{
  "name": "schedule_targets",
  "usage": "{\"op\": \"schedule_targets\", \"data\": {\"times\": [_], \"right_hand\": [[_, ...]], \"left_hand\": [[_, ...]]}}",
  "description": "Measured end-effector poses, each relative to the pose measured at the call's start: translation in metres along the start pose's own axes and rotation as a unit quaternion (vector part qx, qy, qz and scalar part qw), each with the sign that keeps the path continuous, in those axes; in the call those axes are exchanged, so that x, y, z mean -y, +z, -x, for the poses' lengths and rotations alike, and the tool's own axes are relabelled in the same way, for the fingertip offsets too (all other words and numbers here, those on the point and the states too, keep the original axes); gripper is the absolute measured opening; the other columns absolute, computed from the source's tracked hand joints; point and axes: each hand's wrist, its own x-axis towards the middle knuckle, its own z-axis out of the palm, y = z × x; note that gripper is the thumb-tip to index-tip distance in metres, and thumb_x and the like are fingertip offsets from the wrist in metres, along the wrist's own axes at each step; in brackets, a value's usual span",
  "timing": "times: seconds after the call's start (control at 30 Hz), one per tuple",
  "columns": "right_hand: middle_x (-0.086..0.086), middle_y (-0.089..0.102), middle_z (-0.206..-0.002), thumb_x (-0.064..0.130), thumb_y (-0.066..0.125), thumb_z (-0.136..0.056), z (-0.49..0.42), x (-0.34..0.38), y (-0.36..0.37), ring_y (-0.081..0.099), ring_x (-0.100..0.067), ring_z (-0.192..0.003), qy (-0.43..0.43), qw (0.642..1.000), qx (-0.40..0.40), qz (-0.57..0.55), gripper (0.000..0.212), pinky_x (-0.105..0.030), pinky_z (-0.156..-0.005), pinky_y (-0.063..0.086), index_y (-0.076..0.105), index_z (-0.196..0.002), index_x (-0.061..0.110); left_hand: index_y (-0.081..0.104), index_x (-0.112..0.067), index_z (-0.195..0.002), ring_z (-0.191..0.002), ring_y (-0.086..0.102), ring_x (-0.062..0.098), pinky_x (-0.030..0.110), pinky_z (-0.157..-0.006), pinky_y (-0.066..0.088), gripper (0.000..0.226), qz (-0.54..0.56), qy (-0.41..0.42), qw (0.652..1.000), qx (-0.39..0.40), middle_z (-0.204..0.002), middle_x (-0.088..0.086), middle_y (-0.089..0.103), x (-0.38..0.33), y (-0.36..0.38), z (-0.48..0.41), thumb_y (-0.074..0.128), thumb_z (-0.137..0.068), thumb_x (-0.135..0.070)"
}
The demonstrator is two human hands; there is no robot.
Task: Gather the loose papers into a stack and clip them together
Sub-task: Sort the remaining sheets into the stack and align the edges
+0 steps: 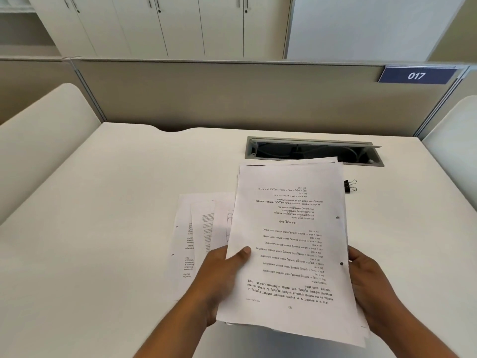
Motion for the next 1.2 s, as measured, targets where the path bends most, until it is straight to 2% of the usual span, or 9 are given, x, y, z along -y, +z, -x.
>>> {"op": "schedule_targets", "data": {"times": [0.1,0.27,0.37,0.43,0.63,0.73,0.93,1.07,1.2], "right_hand": [[-0.018,0.077,-0.098,-0.003,0.052,-0.094,-0.001,0.001,-0.002,0.074,-0.039,-0.083,-0.008,1.0,0.002,0.012,0.029,-0.049,-0.077,0.059,0.075,-0.101,0.012],[-0.012,0.078,-0.1,0.008,0.047,-0.1,-0.001,0.0,-0.003,0.076,-0.031,-0.087,-0.034,0.998,0.005,0.045,0.027,-0.045,-0.078,0.058,0.073,-0.109,0.013],[-0.001,0.08,-0.092,0.035,0.038,-0.104,-0.001,0.001,-0.002,0.077,-0.018,-0.082,-0.051,0.995,-0.017,0.081,0.039,-0.039,-0.076,0.056,0.075,-0.099,0.022],[-0.002,0.08,-0.088,0.044,0.036,-0.101,-0.002,0.002,-0.002,0.077,-0.02,-0.08,-0.03,0.999,-0.013,0.037,0.044,-0.038,-0.07,0.056,0.073,-0.097,0.02],[-0.023,0.074,-0.105,0.011,0.053,-0.094,-0.008,-0.003,-0.003,0.074,-0.04,-0.088,-0.01,0.999,0.002,-0.039,0.025,-0.048,-0.073,0.062,0.067,-0.113,0.003],[-0.023,0.075,-0.104,0.017,0.061,-0.084,-0.009,-0.006,-0.005,0.073,-0.042,-0.09,-0.005,0.999,0.003,-0.036,0.032,-0.053,-0.079,0.06,0.067,-0.113,0.005],[-0.022,0.074,-0.107,0.016,0.06,-0.083,-0.007,-0.014,-0.007,0.074,-0.039,-0.092,0.022,0.997,0.064,-0.033,0.035,-0.045,-0.072,0.062,0.067,-0.116,0.008],[-0.023,0.076,-0.094,0.004,0.054,-0.093,-0.004,-0.016,-0.004,0.075,-0.033,-0.072,0.018,0.999,0.028,-0.043,0.022,-0.042,-0.06,0.063,0.066,-0.11,0.003],[-0.021,0.077,-0.084,0.002,0.051,-0.095,-0.003,-0.017,-0.007,0.075,-0.03,-0.063,0.019,0.999,0.011,-0.028,0.019,-0.038,-0.055,0.062,0.065,-0.109,0.001]], "left_hand": [[0.075,-0.019,-0.11,-0.095,0.078,0.02,0.048,-0.096,0.057,0.019,-0.012,0.039,0.999,-0.032,-0.101,-0.004,0.081,0.004,0.004,-0.005,0.061,-0.099,-0.023],[0.076,-0.02,-0.108,-0.094,0.078,0.017,0.043,-0.09,0.06,0.017,-0.013,0.085,0.995,-0.056,-0.101,-0.006,0.081,0.005,0.007,-0.009,0.061,-0.099,-0.022],[0.076,-0.021,-0.106,-0.093,0.077,0.015,0.038,-0.084,0.062,0.016,-0.012,0.106,0.992,-0.06,-0.101,-0.009,0.081,0.006,0.007,-0.01,0.061,-0.099,-0.022],[0.076,-0.022,-0.106,-0.093,0.077,0.015,0.038,-0.082,0.063,0.016,-0.014,0.111,0.992,-0.061,-0.101,-0.01,0.081,0.007,0.007,-0.01,0.062,-0.099,-0.022],[0.075,-0.02,-0.107,-0.092,0.078,0.017,0.04,-0.083,0.063,0.016,0.003,0.1,0.994,-0.047,-0.101,-0.006,0.081,0.009,0.004,-0.013,0.062,-0.099,-0.022],[0.076,-0.018,-0.107,-0.094,0.078,0.02,0.04,-0.083,0.063,0.016,0.005,0.09,0.995,-0.038,-0.102,-0.002,0.081,0.012,0.0,-0.015,0.064,-0.098,-0.021],[0.077,-0.021,-0.103,-0.093,0.077,0.02,0.04,-0.083,0.063,0.014,-0.008,0.096,0.994,-0.05,-0.101,-0.004,0.081,0.023,-0.011,-0.019,0.065,-0.097,-0.021],[0.071,-0.023,-0.114,-0.095,0.075,0.013,0.027,-0.076,0.06,0.021,-0.015,0.084,0.995,-0.059,-0.104,-0.005,0.079,0.026,-0.02,-0.024,0.063,-0.097,-0.034],[0.048,-0.026,-0.14,-0.121,0.059,0.02,0.038,-0.101,0.051,0.057,-0.204,0.032,0.966,-0.155,-0.133,-0.005,0.06,0.046,-0.047,-0.04,0.056,-0.094,-0.057]]}}
